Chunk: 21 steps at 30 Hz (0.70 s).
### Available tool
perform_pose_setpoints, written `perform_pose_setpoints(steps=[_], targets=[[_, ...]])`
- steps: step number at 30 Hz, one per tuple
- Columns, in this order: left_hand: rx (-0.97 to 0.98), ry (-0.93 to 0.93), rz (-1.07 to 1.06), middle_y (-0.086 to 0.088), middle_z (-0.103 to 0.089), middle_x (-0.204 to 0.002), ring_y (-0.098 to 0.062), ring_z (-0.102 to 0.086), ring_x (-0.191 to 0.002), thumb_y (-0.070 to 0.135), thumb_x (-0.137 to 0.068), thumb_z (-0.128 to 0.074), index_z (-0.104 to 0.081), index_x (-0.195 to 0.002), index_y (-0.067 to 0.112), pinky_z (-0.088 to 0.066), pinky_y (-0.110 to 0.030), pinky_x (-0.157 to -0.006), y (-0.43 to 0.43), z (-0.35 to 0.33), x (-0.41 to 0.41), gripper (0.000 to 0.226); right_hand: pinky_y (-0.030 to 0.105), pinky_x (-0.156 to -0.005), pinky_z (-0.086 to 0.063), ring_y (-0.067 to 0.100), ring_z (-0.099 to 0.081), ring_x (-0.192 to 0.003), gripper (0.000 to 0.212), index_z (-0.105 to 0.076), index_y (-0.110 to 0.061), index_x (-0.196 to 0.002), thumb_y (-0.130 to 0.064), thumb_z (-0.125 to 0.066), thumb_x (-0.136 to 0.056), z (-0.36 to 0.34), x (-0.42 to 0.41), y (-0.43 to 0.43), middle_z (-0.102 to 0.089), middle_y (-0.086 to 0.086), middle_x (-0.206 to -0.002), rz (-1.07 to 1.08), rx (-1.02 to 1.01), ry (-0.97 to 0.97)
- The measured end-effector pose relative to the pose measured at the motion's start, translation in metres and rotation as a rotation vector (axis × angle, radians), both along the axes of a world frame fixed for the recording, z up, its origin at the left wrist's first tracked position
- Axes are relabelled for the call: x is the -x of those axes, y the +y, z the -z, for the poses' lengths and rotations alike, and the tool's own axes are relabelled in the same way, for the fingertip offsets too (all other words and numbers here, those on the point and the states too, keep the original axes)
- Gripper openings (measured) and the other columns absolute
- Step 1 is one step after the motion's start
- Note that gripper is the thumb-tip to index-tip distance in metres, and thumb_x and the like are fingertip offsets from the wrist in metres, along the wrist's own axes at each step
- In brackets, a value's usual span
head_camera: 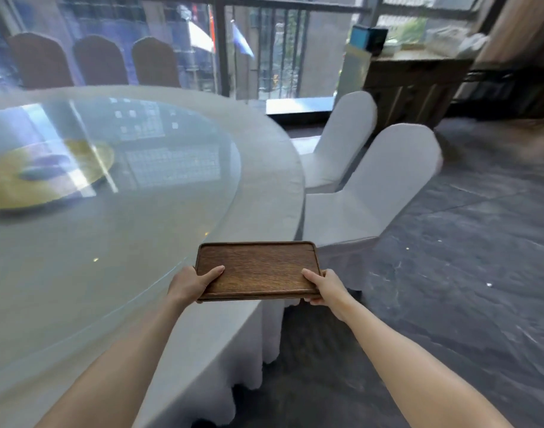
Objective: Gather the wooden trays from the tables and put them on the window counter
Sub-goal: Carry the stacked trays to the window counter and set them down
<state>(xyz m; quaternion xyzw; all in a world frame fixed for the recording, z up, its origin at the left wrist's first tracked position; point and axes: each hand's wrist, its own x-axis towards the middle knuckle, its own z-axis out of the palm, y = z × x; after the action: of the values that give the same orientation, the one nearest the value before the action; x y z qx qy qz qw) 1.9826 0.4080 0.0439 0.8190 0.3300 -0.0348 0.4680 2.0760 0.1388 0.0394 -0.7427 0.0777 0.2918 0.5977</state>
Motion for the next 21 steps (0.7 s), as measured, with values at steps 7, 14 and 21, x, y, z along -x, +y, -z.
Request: perform_pose_setpoints(steps=[7,14,21], targets=[[0.007,-0.100,0.219,-0.007,-0.055,-0.063,-0.026,-0.055,-0.055,0.050,-0.074,-0.069,-0.054,-0.075,0.004,-0.045,-0.032,-0.054,-0.127,-0.048,-0.150,0.049,0.020,-0.037,-0.048,0.017,-0.058,-0.067,0.038,-0.041,-0.007,-0.101,-0.033,-0.063,-0.084,-0.037,-0.090,-0.136,-0.056,0.012,-0.099,0.298,-0.065,-0.137],[-0.048,-0.165,0.454,-0.008,-0.060,-0.064,-0.025,-0.057,-0.055,0.051,-0.075,-0.068,-0.061,-0.069,0.009,-0.048,-0.034,-0.056,-0.265,-0.085,-0.271,0.043,0.024,-0.039,-0.047,0.019,-0.059,-0.064,0.036,-0.046,-0.006,-0.098,-0.034,-0.064,-0.083,-0.071,-0.150,-0.271,-0.058,0.013,-0.100,0.542,-0.004,-0.235],[-0.018,-0.131,0.586,-0.008,-0.059,-0.060,-0.020,-0.054,-0.044,0.054,-0.073,-0.068,-0.062,-0.072,0.004,-0.042,-0.020,-0.037,-0.372,-0.093,-0.376,0.051,0.017,-0.031,-0.042,0.018,-0.057,-0.062,0.023,-0.053,-0.010,-0.090,-0.030,-0.062,-0.085,-0.080,-0.209,-0.369,-0.059,0.011,-0.090,0.704,0.047,-0.299]])
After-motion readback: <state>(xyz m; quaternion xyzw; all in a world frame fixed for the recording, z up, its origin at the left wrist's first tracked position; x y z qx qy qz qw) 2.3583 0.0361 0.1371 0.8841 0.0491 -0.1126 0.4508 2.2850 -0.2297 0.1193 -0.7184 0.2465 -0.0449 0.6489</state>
